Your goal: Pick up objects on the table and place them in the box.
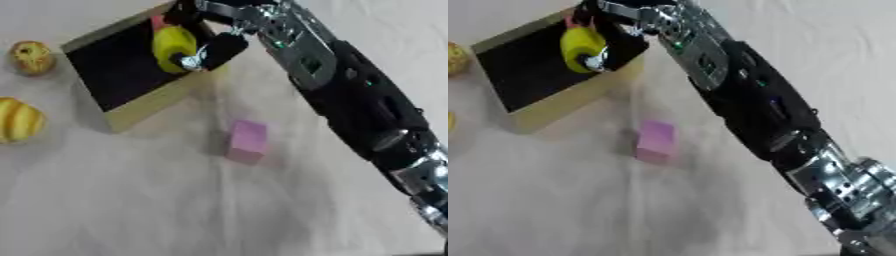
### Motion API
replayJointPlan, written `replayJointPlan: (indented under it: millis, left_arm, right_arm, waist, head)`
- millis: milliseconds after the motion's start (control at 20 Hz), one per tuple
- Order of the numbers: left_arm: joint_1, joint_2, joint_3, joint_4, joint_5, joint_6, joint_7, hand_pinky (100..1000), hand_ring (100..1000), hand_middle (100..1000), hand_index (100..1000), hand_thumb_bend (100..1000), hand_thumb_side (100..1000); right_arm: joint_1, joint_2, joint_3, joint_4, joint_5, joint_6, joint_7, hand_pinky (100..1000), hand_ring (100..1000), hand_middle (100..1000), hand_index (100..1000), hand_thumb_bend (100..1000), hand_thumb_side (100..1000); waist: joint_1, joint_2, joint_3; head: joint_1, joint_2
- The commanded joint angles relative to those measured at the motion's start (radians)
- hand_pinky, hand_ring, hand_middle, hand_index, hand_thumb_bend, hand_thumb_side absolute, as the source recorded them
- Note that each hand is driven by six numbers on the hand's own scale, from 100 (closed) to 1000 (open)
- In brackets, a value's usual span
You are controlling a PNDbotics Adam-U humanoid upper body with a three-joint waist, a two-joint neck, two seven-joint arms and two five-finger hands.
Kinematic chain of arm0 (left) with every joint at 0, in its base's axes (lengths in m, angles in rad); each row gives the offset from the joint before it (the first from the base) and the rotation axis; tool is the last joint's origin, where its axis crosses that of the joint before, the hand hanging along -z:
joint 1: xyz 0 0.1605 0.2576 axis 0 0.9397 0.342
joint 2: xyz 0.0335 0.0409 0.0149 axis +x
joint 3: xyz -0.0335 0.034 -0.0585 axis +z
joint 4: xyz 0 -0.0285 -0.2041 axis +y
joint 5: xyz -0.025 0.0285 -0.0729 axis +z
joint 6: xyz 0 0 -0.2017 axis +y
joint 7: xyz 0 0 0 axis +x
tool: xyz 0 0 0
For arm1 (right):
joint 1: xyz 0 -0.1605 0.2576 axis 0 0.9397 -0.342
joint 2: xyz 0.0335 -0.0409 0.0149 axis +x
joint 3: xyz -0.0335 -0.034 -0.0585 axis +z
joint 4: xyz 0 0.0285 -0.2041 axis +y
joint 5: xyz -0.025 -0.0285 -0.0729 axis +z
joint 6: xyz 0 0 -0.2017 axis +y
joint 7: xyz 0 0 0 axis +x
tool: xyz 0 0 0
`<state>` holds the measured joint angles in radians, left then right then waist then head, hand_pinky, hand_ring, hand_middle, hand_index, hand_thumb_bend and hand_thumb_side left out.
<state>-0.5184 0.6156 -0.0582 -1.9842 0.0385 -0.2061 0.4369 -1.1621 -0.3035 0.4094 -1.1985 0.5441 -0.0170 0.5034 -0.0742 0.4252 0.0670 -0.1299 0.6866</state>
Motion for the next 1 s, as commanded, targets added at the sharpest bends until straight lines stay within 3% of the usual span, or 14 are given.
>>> replayJointPlan:
  millis: [50,250,550,750,1000]
  left_arm:
    - [-0.009,0.019,0.009,-0.016,0.005,-0.001,0.002,773,805,787,939,528,655]
    - [-0.007,0.017,0.009,-0.016,0.005,0.0,0.002,773,805,787,939,529,655]
    - [0.0,0.017,0.01,-0.016,0.005,0.002,0.003,772,806,787,938,528,655]
    - [0.012,0.021,0.015,-0.016,0.003,0.004,0.007,772,806,787,938,529,654]
    - [0.027,0.029,0.021,-0.016,-0.003,0.005,0.016,771,806,787,938,528,653]
  right_arm:
    - [-0.018,-0.01,-0.021,0.001,0.045,-0.005,-0.007,878,881,813,885,311,391]
    - [-0.016,-0.009,-0.025,0.003,0.063,-0.01,-0.022,881,885,818,891,330,438]
    - [-0.008,-0.026,-0.035,-0.056,0.024,0.002,-0.057,872,863,796,873,301,363]
    - [0.025,-0.104,-0.031,-0.205,-0.059,0.039,-0.061,870,860,794,869,295,329]
    - [0.114,-0.242,-0.029,-0.476,-0.139,0.111,-0.039,872,865,801,874,303,335]
  waist:
    - [0.006,-0.029,-0.001]
    - [0.006,-0.031,-0.001]
    - [0.005,-0.038,-0.004]
    - [0.0,-0.048,-0.011]
    - [-0.001,-0.055,-0.024]
  head:
    - [-0.005,0.008]
    - [-0.007,0.01]
    - [-0.007,0.014]
    - [0.002,0.024]
    - [0.014,0.029]
